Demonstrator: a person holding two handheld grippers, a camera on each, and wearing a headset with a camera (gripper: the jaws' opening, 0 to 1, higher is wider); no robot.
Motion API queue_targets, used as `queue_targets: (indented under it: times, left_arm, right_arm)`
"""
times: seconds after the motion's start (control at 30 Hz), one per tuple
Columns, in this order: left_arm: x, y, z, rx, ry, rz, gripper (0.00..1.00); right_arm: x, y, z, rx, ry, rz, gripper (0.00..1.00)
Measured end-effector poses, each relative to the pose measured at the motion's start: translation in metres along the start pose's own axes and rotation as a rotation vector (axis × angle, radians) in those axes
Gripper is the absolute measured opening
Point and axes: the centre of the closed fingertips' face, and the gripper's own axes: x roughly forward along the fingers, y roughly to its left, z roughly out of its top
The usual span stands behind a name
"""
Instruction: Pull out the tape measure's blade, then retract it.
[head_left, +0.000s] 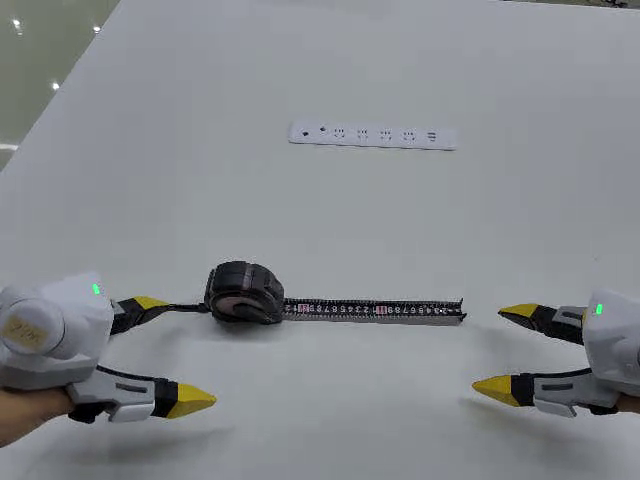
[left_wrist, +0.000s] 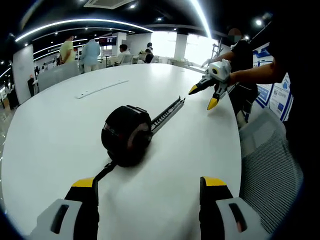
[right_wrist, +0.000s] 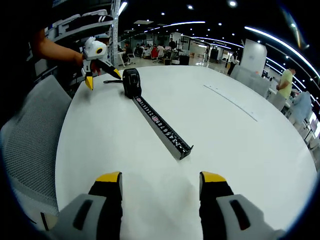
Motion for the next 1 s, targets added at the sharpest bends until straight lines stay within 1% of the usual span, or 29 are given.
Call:
queue_targets:
  times: [0.07, 0.13, 0.17, 0.27, 0.4, 0.47, 0.53, 0.63, 0.67, 0.73, 0.8, 0.93, 1.0]
  left_arm:
    - [0.000, -0.004, 0.003, -0.008, -0.030, 0.017, 0.82]
    - [0.001, -0.006, 0.003, -0.010, -0.046, 0.032, 0.83]
    - [0.001, -0.007, 0.004, -0.012, -0.060, 0.048, 0.83]
    - [0.001, -0.014, 0.004, -0.026, -0.081, 0.067, 0.84]
    - [0.000, -0.021, -0.001, -0.045, -0.085, 0.084, 0.87]
    - [-0.002, -0.023, -0.001, -0.060, -0.087, 0.094, 0.88]
    - [-0.004, -0.023, -0.001, -0.072, -0.091, 0.109, 0.90]
    - [-0.006, -0.023, 0.002, -0.084, -0.109, 0.132, 0.91]
    - [-0.007, -0.022, 0.002, -0.087, -0.113, 0.143, 0.92]
    - [-0.008, -0.023, 0.004, -0.093, -0.113, 0.155, 0.93]
    - [-0.009, -0.023, 0.005, -0.097, -0.112, 0.166, 0.94]
    - [-0.007, -0.025, 0.004, -0.104, -0.105, 0.167, 0.96]
    - [-0.006, -0.027, 0.005, -0.111, -0.111, 0.178, 0.96]
  right_arm:
    - [-0.001, 0.002, -0.002, 0.012, -0.008, -0.009, 0.65]
    - [-0.001, 0.004, -0.001, 0.022, -0.015, -0.017, 0.67]
    - [-0.002, 0.005, -0.001, 0.031, -0.019, -0.027, 0.68]
    - [-0.003, 0.007, 0.003, 0.052, -0.040, -0.048, 0.71]
    - [-0.004, 0.013, 0.008, 0.071, -0.053, -0.070, 0.74]
    - [-0.004, 0.017, 0.012, 0.093, -0.068, -0.082, 0.77]
    - [-0.004, 0.020, 0.016, 0.100, -0.077, -0.088, 0.78]
    - [-0.002, 0.025, 0.018, 0.118, -0.079, -0.097, 0.82]
    - [-0.002, 0.026, 0.018, 0.137, -0.078, -0.110, 0.84]
    - [-0.003, 0.027, 0.019, 0.174, -0.084, -0.134, 0.86]
    - [-0.003, 0.026, 0.022, 0.186, -0.099, -0.164, 0.90]
    - [-0.002, 0.030, 0.023, 0.213, -0.104, -0.175, 0.95]
    - [-0.002, 0.032, 0.022, 0.224, -0.101, -0.190, 0.96]
